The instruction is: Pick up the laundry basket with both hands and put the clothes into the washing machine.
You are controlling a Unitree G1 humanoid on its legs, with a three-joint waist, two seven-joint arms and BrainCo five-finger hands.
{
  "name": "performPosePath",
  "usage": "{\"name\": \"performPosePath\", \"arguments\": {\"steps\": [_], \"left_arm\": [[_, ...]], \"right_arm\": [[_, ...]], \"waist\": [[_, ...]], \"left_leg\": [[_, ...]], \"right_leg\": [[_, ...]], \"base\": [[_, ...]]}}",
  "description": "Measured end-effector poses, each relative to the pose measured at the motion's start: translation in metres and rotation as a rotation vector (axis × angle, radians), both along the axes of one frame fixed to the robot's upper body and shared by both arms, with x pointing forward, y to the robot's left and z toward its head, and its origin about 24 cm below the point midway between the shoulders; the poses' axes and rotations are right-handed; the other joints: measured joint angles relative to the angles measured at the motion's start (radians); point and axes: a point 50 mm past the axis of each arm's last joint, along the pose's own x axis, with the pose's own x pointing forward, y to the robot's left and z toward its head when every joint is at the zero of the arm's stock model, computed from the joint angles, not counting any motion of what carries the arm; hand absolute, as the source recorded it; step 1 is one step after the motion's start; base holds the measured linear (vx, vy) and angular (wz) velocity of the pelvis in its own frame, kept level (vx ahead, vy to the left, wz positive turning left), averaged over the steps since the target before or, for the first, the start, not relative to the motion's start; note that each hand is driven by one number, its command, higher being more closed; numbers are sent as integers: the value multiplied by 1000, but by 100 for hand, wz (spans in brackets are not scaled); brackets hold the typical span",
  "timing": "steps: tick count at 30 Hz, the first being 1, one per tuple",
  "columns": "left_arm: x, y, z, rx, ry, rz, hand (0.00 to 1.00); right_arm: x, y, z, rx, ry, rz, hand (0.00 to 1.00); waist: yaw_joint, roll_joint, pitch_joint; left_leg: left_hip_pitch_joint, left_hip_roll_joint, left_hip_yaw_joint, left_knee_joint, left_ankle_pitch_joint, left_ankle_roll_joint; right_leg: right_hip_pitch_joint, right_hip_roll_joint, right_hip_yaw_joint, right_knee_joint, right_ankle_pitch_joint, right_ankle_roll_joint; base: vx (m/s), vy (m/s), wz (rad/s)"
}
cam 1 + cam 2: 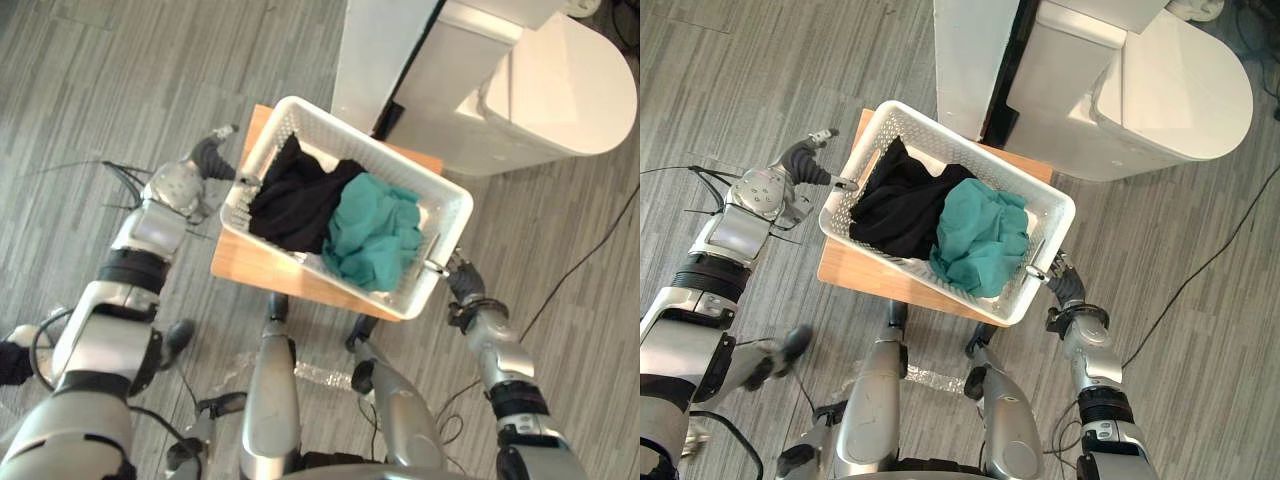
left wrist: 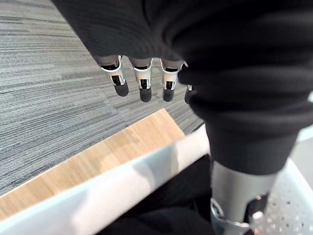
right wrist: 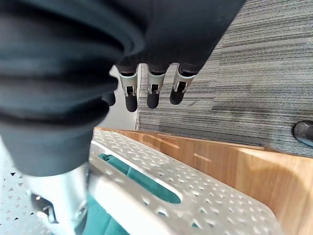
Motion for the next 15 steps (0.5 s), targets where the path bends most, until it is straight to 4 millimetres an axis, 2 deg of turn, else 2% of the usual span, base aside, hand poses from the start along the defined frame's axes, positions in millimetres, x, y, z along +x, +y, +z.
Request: {"name": "performPosePath", "arguments": {"steps": [6,8,12,15], "left_arm": [[4,5,-9,68,59,22,0],[6,4,-10,79,70,25,0],[12,1,-3,73,65,38,0],[17,-3,12,72,25,35,0]], "right_arm": [[6,4,20,-13,-86,28,0],[7,3,22,-12,-89,26,0],[11,3,30,-19,-120,28,0],[19,3,48,-4,-182,20,0]], "waist": [[-14,-1,-1],[-16,-1,-1],[-17,-3,-2],[-18,-3,-3]], "left_leg": [[-53,21,12,46,-16,-1],[-57,24,12,48,-16,-1],[-70,27,16,48,-16,-1],[-102,29,17,56,-13,-3]], "right_leg": [[-40,16,16,2,6,3],[-43,18,15,2,7,3],[-60,20,18,3,9,6],[-87,21,19,3,22,1]], "base": [[3,19,-12],[0,0,0],[-1,7,-3],[-1,6,-3]]}}
